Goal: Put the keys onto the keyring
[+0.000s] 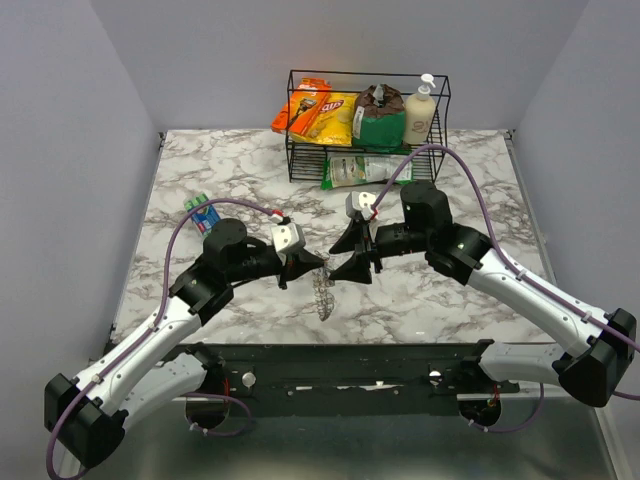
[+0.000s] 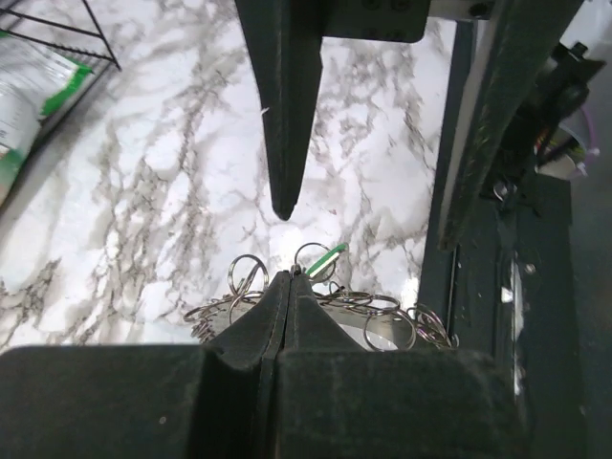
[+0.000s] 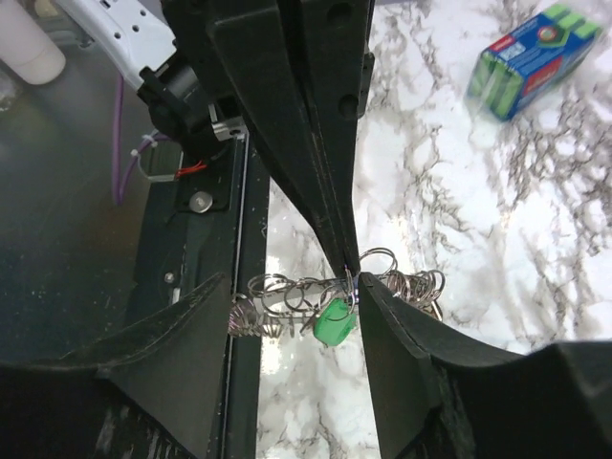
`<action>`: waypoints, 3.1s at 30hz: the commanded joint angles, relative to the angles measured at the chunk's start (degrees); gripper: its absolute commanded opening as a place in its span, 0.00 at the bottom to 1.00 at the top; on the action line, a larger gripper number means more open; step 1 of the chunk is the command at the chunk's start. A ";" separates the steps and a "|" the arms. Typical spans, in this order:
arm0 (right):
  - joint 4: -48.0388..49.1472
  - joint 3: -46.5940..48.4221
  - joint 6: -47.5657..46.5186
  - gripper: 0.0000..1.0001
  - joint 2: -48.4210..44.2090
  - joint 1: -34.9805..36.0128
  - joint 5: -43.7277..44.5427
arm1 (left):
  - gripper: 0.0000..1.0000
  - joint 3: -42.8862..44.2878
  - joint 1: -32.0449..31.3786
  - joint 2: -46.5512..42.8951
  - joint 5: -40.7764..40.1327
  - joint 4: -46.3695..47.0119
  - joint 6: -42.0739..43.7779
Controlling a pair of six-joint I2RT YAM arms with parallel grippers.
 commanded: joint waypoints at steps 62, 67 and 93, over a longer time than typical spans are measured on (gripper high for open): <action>12.59 1.66 7.64 0.49 -4.46 0.25 -5.01 | 0.00 -20.47 -0.29 -10.43 -5.01 59.46 -13.10; 10.31 1.83 7.47 0.49 -2.26 0.16 -6.08 | 0.00 -20.03 -0.29 -10.51 -4.83 59.37 -12.84; 8.55 -0.72 7.03 0.11 -0.85 0.16 0.86 | 0.00 -19.68 -0.29 -12.18 -4.48 58.23 -12.49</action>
